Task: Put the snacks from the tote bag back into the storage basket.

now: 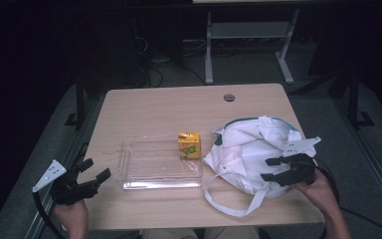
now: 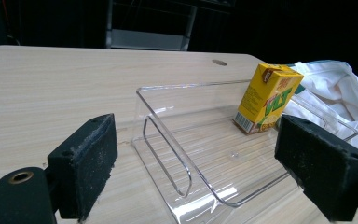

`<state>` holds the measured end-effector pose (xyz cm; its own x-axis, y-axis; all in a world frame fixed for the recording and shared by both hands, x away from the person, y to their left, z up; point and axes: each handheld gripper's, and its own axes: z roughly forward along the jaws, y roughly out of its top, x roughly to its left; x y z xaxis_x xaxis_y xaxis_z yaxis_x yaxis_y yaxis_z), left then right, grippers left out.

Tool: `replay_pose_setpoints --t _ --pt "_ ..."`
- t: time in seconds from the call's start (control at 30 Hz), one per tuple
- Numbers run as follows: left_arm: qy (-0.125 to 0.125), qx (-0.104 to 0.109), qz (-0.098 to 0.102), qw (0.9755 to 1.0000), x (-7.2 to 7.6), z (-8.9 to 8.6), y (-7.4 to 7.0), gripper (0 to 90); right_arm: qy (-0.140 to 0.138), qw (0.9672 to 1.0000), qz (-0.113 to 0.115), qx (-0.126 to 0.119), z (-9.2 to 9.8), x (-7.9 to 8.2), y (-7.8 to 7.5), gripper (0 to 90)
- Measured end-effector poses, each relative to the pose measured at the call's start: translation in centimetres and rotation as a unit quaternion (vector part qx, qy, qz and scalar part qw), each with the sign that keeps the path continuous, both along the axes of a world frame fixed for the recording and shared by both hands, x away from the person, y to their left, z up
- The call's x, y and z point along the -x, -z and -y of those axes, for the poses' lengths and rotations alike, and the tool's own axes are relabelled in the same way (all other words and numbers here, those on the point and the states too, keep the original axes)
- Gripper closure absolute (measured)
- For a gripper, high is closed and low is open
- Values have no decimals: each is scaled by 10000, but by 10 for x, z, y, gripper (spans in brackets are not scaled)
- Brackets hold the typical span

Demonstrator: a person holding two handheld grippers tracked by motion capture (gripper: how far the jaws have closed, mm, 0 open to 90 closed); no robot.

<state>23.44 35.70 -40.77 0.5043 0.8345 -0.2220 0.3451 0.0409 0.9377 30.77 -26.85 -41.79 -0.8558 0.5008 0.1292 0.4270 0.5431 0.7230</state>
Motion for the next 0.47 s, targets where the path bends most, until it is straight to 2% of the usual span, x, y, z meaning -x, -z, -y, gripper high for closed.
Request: replay_pose_setpoints --t 0.3,0.47 --pt "8 -16 18 10000 0 -1 0 124 36 9999 125 -15 -2 11 -1 357" --pt "11 -24 15 10000 0 -1 0 124 50 9998 187 10 -4 11 -1 346"
